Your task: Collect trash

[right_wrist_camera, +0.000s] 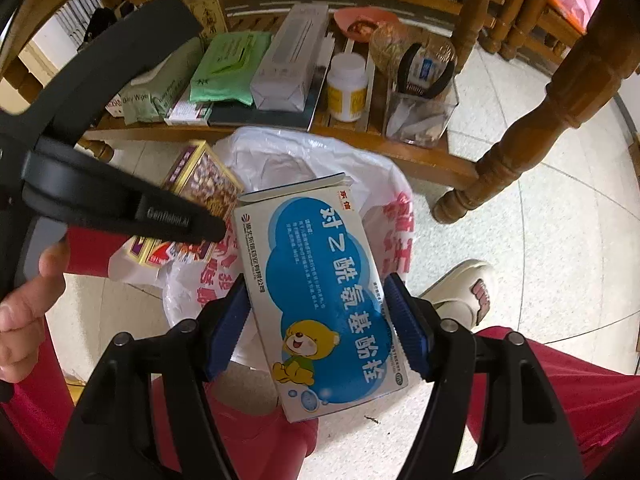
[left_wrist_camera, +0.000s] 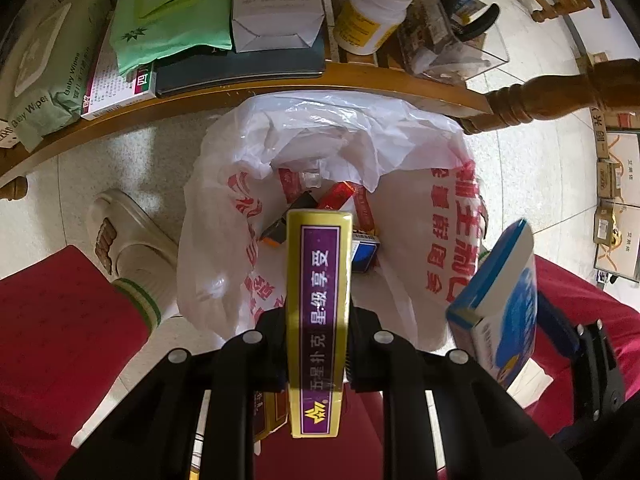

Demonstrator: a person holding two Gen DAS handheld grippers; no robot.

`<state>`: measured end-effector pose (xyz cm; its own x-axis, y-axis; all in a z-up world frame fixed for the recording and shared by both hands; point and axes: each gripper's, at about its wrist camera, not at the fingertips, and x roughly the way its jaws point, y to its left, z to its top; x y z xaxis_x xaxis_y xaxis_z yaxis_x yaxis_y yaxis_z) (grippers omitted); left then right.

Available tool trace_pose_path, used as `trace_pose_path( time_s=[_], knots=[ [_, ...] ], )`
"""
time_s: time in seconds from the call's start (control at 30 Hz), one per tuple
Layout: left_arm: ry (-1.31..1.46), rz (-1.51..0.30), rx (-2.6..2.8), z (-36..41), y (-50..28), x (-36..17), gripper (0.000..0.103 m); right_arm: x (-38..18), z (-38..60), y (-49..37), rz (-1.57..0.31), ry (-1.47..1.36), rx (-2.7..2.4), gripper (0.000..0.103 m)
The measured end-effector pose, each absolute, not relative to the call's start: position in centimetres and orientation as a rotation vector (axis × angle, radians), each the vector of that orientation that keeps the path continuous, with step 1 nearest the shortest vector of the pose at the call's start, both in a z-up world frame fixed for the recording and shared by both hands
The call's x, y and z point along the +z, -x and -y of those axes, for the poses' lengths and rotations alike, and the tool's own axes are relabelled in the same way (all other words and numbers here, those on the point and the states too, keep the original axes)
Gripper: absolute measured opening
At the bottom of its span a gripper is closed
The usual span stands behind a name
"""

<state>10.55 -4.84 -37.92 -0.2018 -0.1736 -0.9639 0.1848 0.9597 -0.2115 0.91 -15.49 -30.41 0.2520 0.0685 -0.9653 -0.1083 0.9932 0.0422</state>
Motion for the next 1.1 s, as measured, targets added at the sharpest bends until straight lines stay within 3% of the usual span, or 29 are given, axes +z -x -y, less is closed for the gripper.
trace_pose_path(
  time_s=[0.57,0.9,1.1],
  knots=[
    [-0.023,-1.789,-0.284,5.3,-10.9,-40.1,0.021,-32.5,14.9,-1.4,-1.369,-0.016,0.165,0.067],
    [-0.059,-1.781,-0.255,5.3,-11.0,-40.0,0.055,-32.5,14.5,-1.4,-1.372,-0.016,0.175,0.067],
    [-0.068,-1.778,-0.241,5.2,-11.1,-39.9,0.064,-32.6,14.5,-1.4,-1.380,-0.015,0.175,0.069]
  ],
)
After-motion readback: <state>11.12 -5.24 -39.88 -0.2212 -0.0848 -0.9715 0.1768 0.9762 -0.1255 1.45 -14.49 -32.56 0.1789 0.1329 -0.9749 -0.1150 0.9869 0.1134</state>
